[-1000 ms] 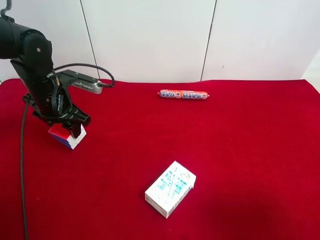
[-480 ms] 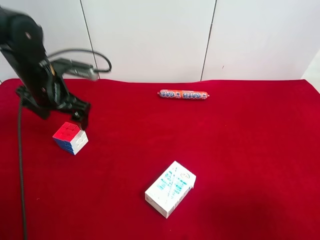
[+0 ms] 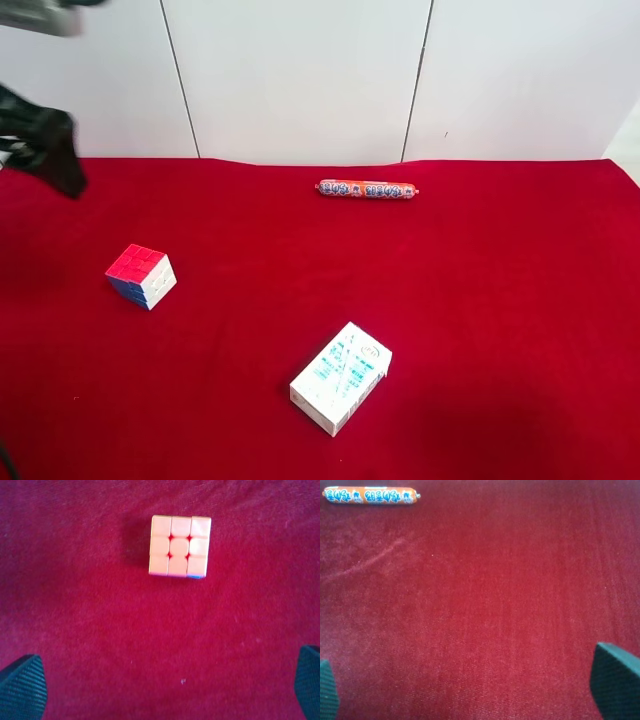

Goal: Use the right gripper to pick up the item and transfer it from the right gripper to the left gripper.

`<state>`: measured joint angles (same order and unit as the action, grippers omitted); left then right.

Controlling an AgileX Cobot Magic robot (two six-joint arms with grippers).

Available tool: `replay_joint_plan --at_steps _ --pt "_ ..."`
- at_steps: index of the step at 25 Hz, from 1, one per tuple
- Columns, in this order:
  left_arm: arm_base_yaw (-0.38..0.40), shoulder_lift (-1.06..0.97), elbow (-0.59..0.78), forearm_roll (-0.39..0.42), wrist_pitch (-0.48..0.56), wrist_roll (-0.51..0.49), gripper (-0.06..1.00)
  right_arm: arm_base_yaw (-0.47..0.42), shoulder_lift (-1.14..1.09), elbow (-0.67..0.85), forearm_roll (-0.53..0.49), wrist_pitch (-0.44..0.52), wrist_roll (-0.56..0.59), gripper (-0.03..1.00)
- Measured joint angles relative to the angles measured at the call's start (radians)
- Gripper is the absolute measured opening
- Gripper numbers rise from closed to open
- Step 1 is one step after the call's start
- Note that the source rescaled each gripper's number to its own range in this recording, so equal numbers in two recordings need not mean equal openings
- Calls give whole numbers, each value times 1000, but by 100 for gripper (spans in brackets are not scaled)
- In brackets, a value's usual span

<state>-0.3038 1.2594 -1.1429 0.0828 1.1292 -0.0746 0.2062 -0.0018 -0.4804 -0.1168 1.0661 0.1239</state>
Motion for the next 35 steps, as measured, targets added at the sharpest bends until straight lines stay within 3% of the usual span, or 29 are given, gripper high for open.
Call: replay_joint_plan --at_steps 9,20,28,35 --pt "0 -507 344 0 29 0 100 0 0 0 0 0 0 100" --pt "0 -1073 561 -28 55 2 100 0 0 0 0 0 0 100" --pt "0 -1261 588 -40 55 16 100 0 0 0 1 0 0 100" --pt "0 -1265 632 -91 -56 75 100 0 0 0 1 0 0 100"
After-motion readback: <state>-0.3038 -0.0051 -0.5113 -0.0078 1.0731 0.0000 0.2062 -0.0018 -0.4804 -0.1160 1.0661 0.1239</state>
